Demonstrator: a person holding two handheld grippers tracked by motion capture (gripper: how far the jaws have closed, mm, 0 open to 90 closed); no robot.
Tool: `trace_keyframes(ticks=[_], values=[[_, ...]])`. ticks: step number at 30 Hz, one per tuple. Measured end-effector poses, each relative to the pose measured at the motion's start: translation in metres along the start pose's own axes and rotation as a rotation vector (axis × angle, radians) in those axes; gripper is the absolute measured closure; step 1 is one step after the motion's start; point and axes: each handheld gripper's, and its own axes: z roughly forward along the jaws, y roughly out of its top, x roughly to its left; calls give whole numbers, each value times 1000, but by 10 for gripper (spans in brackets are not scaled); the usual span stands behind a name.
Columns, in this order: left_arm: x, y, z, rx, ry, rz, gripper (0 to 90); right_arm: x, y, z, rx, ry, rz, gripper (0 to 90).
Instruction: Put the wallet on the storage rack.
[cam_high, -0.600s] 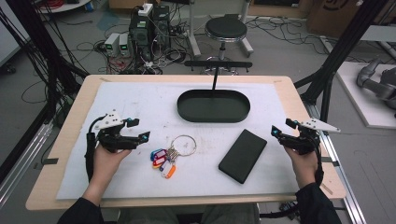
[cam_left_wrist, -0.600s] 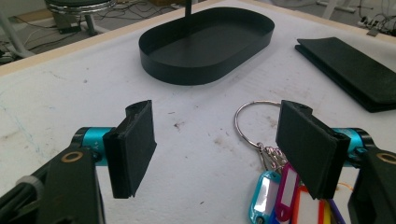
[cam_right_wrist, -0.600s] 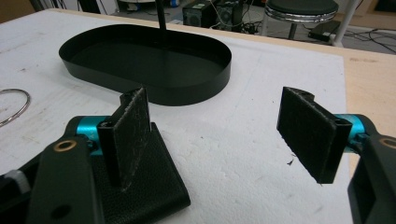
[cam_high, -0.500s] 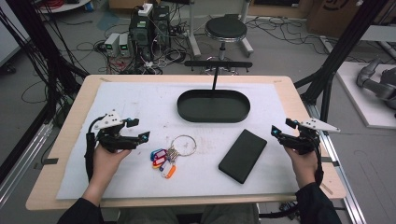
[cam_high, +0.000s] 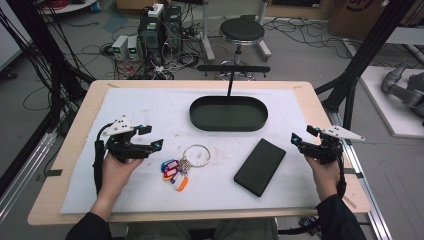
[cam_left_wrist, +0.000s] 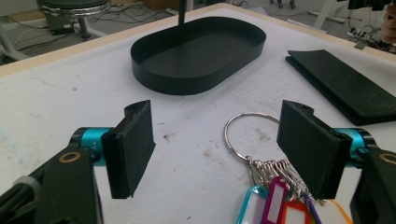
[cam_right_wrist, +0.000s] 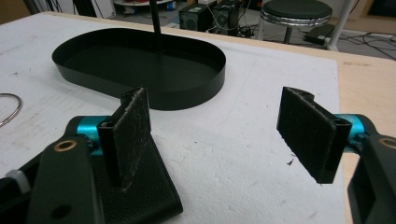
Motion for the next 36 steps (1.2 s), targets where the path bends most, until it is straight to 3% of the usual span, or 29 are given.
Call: trace_keyframes(ticks=[9, 14, 17, 23, 28, 36], values=[[-7, 8, 18, 11, -4, 25, 339, 2, 0, -1, -1, 0, -10, 262], [-12, 9, 36, 28, -54, 30, 320, 1, -1, -2, 8, -4, -14, 262], [-15, 9, 42, 37, -55, 33, 320, 0, -1, -3, 3, -6, -12, 262], [-20, 6, 60, 83, -84, 31, 345, -1, -3, -7, 8, -15, -18, 262], [-22, 1, 72, 143, -102, 39, 465, -1, -4, -9, 8, -19, -11, 262], [-22, -5, 93, 220, -98, 37, 520, 2, -4, -7, 17, -15, -26, 262]])
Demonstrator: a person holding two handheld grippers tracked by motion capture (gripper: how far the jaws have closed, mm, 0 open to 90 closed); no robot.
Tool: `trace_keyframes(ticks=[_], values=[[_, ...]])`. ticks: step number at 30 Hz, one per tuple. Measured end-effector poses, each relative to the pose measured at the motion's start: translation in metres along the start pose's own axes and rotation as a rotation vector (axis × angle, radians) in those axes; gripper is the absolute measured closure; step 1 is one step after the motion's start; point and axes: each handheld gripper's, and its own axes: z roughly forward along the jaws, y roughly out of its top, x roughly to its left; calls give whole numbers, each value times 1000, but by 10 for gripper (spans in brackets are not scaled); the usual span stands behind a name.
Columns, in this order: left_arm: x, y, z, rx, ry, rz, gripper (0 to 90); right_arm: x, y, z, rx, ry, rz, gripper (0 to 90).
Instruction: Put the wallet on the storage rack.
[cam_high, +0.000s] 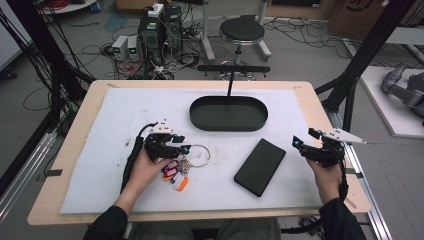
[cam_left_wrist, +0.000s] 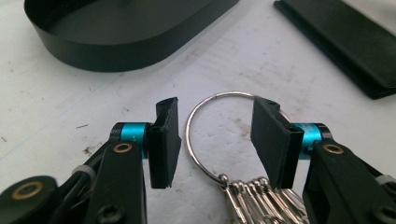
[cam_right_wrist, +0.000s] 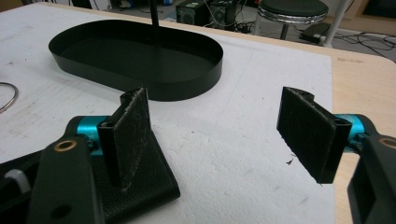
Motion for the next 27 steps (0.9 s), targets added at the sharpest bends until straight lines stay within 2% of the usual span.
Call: trace_keyframes(ticks=[1, 2, 5, 6, 8, 9, 12, 15, 16, 20, 23, 27], values=[[1, 1, 2, 11, -2, -1, 573, 1, 0, 1, 3, 3, -2, 262], [3, 3, 6, 27, -5, -11, 584, 1, 0, 1, 4, 2, -4, 262], [3, 5, 11, 33, -12, -16, 627, 1, 0, 1, 6, 3, -3, 262], [3, 8, 15, 53, -10, -19, 629, 1, 0, 1, 6, 3, -5, 262], [3, 12, 24, 84, -10, -8, 657, 1, 0, 2, 8, 8, -2, 263], [3, 12, 24, 84, -10, -8, 657, 1, 0, 2, 8, 8, -2, 263], [5, 14, 36, 137, 4, -11, 684, 1, 0, 1, 2, 10, 5, 263], [6, 14, 41, 164, 16, -17, 699, 1, 0, 1, 0, 11, 5, 263], [7, 12, 44, 189, 37, -4, 716, 0, 0, 0, -1, 11, 6, 262], [8, 12, 43, 196, 49, -4, 801, -1, -1, 0, 0, 10, 9, 263], [8, 11, 42, 204, 46, -4, 812, -1, -1, 0, -2, 11, 11, 263], [4, 11, 42, 207, 70, 24, 819, -1, -1, 0, 1, 10, 16, 263]])
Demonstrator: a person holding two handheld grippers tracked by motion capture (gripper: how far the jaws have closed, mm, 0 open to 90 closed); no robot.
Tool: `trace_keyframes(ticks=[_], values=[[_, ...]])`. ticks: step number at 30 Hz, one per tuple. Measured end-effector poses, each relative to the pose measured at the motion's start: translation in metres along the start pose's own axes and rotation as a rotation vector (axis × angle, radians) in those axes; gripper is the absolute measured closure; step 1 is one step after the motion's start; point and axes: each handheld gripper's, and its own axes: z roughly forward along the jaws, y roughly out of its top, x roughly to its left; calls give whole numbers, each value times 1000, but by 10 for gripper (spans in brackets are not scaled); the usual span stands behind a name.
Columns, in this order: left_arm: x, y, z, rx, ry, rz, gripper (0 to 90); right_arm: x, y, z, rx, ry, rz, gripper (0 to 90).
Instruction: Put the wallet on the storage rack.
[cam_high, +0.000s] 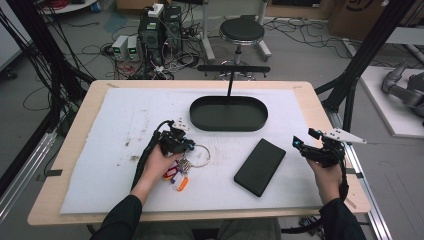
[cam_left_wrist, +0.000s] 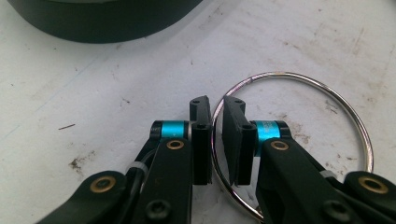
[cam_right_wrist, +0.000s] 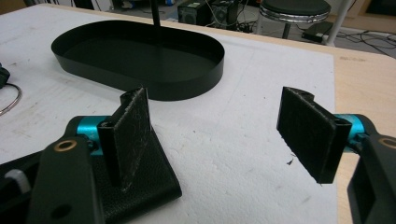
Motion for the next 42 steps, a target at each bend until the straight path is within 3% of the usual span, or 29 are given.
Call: trace_keyframes(ticks=[8, 16, 17, 19, 21, 24, 30, 31, 35, 39, 42], values=[[-3, -1, -2, 1, 10, 22, 858, 0, 0, 1, -5, 0, -10, 263], [-1, -1, -2, -1, 2, 12, 855, 0, 0, 2, 4, 5, 0, 263], [-1, -1, -2, -2, 5, 7, 834, -1, 0, 3, 5, 6, -1, 263], [-1, -1, -2, -6, 16, 0, 711, -2, -1, 4, 18, 18, 9, 282], [0, -1, -4, -14, 28, -4, 672, -4, -3, 6, 43, 32, 4, 342], [0, 0, -8, -38, 36, -4, 619, -4, -5, 8, 61, 47, -16, 361], [-2, 3, -20, -108, 60, 0, 565, -7, -10, 16, 145, 131, -13, 454], [-3, 3, -24, -123, 68, 0, 552, -7, -14, 23, 198, 161, -15, 459], [-5, 4, -29, -146, 67, 12, 541, -6, -16, 31, 240, 207, -16, 468], [-12, 6, -38, -186, 72, 37, 540, -4, -22, 46, 328, 300, 12, 450], [-15, 6, -40, -203, 72, 48, 540, -4, -24, 50, 359, 317, 30, 458]])
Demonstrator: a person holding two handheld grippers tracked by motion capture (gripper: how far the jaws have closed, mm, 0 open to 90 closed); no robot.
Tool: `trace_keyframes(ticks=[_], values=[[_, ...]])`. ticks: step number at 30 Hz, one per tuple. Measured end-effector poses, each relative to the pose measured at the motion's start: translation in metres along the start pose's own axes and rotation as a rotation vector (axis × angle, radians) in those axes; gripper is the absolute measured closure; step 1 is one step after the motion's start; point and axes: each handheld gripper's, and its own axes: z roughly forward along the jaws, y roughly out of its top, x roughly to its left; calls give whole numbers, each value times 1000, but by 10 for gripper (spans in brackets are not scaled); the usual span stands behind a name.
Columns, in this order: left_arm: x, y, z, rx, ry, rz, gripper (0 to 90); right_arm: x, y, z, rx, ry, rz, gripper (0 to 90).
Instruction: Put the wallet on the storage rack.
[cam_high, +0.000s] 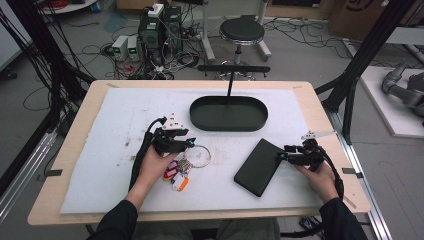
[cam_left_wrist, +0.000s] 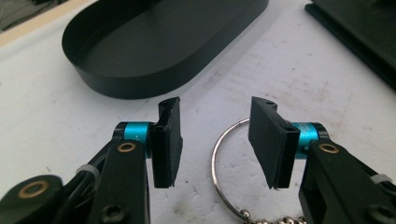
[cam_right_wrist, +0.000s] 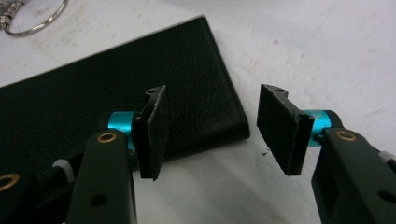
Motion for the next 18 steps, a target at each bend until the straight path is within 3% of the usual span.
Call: trace_keyframes(ticks=[3, 12, 14, 18], values=[[-5, 2, -4, -20, -5, 17, 539, -3, -1, 1, 7, 36, 39, 502], [-19, 6, -14, -66, -13, 69, 540, 3, -1, -3, -5, -16, 58, 686], [-21, 7, -15, -70, -14, 75, 541, 5, -1, -4, -4, -24, 56, 731], [-21, 7, -17, -78, -22, 78, 542, 8, -1, -5, -20, -26, 11, 713]])
